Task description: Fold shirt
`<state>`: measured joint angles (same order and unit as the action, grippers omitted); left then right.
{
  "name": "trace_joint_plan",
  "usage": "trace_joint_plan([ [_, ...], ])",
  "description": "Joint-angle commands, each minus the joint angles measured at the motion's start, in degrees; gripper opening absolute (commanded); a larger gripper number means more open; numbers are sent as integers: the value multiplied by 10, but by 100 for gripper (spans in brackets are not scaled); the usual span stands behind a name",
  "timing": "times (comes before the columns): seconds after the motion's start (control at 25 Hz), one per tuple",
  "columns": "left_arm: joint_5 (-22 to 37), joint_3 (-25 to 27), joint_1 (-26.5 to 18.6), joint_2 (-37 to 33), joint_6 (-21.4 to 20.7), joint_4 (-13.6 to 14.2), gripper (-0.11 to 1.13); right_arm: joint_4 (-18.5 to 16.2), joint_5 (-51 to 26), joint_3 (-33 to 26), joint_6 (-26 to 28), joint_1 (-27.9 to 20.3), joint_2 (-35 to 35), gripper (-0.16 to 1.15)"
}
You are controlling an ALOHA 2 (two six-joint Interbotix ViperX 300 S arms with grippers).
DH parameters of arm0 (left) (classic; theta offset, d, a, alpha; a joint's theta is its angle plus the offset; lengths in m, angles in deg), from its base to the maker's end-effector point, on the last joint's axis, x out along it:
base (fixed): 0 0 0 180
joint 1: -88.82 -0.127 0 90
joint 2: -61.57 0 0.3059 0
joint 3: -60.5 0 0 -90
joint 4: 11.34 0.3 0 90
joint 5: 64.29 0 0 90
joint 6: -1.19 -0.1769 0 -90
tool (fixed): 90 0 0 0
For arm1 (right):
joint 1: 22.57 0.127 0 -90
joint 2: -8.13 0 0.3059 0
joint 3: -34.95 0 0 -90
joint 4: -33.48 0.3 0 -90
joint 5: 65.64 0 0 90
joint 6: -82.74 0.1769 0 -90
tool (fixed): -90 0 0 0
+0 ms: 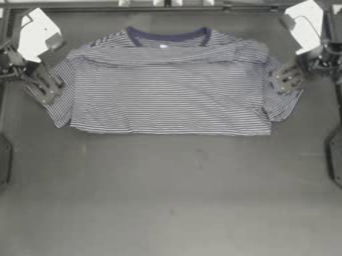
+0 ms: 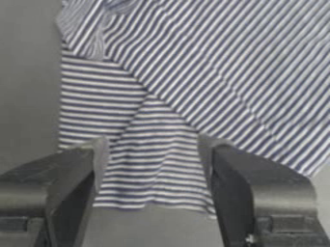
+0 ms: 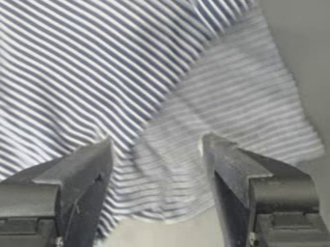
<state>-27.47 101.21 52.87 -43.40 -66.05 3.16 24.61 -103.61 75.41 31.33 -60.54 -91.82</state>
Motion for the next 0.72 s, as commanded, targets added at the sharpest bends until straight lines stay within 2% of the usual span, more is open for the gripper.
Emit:
trace_joint_plan([
  [0.04, -9, 6, -10, -12, 21, -8, 91, -4, -3, 4, 21, -10, -8, 88],
  [0.2, -31, 22, -18, -16, 54, -14, 91, -5, -9, 11, 61, -19, -5, 88],
  [0.4, -61, 40, -32, -10, 109, -12, 91, -9, -22, 13, 85, -20, 11, 88],
  [0.56, -57, 56, -35, 7, 108, -9, 91, -11, -19, 18, 96, -24, 32, 88],
  [0.72, -41, 48, -36, 29, 108, -8, 91, -12, -19, 20, 98, -33, 38, 88],
])
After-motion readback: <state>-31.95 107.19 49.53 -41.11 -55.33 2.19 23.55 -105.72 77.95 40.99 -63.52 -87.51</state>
